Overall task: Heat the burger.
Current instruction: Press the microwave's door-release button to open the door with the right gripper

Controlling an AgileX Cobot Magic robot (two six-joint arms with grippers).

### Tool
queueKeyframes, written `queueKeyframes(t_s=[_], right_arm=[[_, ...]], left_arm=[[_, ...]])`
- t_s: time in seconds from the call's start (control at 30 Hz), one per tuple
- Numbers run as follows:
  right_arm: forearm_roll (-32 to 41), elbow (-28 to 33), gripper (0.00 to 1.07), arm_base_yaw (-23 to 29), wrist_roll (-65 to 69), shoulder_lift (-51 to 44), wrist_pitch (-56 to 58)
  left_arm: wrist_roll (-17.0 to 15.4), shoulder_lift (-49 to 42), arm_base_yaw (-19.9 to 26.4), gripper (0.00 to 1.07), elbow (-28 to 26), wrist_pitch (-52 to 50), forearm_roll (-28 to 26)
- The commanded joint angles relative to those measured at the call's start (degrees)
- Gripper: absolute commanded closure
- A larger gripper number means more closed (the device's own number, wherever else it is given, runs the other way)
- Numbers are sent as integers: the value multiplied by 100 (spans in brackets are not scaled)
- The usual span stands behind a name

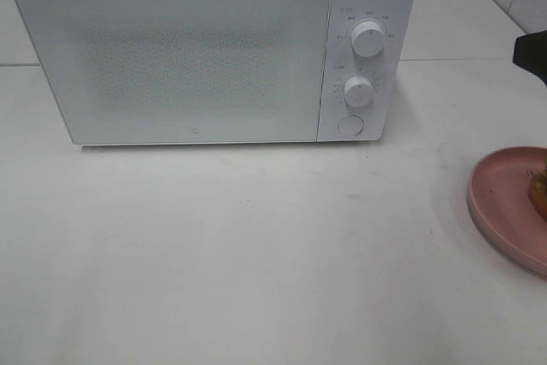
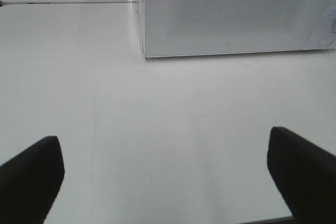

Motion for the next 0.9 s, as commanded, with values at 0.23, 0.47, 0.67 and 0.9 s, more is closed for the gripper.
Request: queueKeyframes(t_s=[0.23,0.47,0.67,0.9], right_arm=[[0,-6,31,-23,57,533,-424],[-6,160,31,-23,11,911,-1662],[166,642,31,-23,-86,1467,-3048],[1438,1054,31,619,-1587,2017,-4343]], left_arm=[[23,-132,0,3,11,-34,6],[23,-132,0,3,11,-34,6],[23,-132,0,3,11,-34,6],[23,-132,0,3,11,-34,6]])
